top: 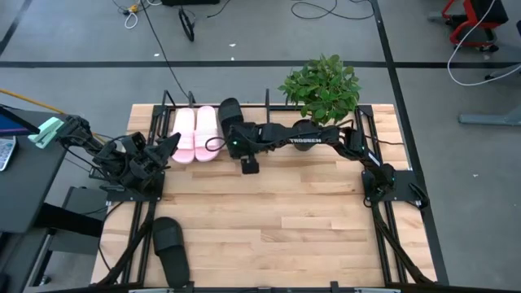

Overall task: Pick and place slides into the shelf
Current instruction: Put the black slide on the shelf

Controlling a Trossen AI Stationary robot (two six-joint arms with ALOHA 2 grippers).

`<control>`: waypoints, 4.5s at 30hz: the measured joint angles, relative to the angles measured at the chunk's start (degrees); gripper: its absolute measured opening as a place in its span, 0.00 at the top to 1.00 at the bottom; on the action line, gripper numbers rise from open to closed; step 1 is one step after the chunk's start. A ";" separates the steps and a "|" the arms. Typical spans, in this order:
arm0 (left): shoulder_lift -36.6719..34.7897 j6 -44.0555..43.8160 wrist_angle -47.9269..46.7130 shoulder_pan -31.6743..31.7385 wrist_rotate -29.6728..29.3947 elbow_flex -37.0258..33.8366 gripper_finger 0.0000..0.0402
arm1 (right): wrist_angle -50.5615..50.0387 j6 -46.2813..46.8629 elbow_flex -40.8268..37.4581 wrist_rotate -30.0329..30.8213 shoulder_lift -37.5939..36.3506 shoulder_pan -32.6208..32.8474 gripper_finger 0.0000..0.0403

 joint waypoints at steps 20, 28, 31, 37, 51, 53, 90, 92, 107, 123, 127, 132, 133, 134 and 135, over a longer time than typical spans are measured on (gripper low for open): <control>-1.64 3.49 -0.51 -1.13 -0.40 0.00 0.73 | 2.00 9.19 0.04 -0.89 -0.09 8.33 0.30; -4.44 9.23 -4.80 -6.87 -2.95 0.00 0.73 | 5.33 22.70 0.07 -6.08 -0.15 14.17 0.32; -5.01 10.99 -5.64 -8.99 -4.13 0.00 0.73 | 9.38 25.73 0.09 -10.36 -0.15 15.86 0.33; -5.03 12.33 -9.21 -13.30 -5.17 0.00 0.73 | 15.62 40.19 0.13 -16.10 -0.22 17.24 0.34; -5.03 -8.94 -34.86 -23.93 -6.49 0.02 0.73 | 15.29 49.97 0.13 -15.60 -0.24 22.20 0.38; -5.13 -13.07 -38.67 -25.26 -6.39 0.02 0.73 | 15.11 51.02 0.13 -15.62 -0.24 23.52 0.38; -7.48 -82.78 -118.78 -28.96 43.14 0.02 0.73 | 22.45 70.82 0.13 5.51 -0.24 36.70 0.41; -7.48 -82.05 -119.31 -28.96 43.14 0.02 0.73 | 22.46 70.81 0.13 5.49 -0.24 36.19 0.41; -4.87 -83.64 -114.63 -28.96 43.08 0.00 0.34 | 22.82 70.68 0.13 5.41 -0.24 35.20 0.41; 10.09 -79.90 -108.32 -28.96 48.49 0.00 0.30 | 22.80 70.70 0.13 5.39 -0.24 35.30 0.41; 12.70 -79.87 -104.97 -28.96 48.55 -0.01 0.30 | 22.80 70.70 0.13 5.39 -0.24 35.38 0.41; 15.43 -79.19 -102.02 -28.96 48.88 0.00 0.30 | 22.80 70.70 0.13 5.39 -0.24 35.44 0.41; 15.88 -79.03 -101.61 -28.96 48.93 0.00 0.30 | 22.80 70.70 0.13 5.39 -0.24 35.44 0.41; 16.24 -79.01 -101.58 -28.96 48.92 0.00 0.30 | 22.80 70.70 0.13 5.39 -0.24 35.44 0.41; 16.60 -79.00 -101.58 -28.96 48.92 0.01 0.30 | 22.80 70.70 0.13 5.39 -0.24 35.43 0.41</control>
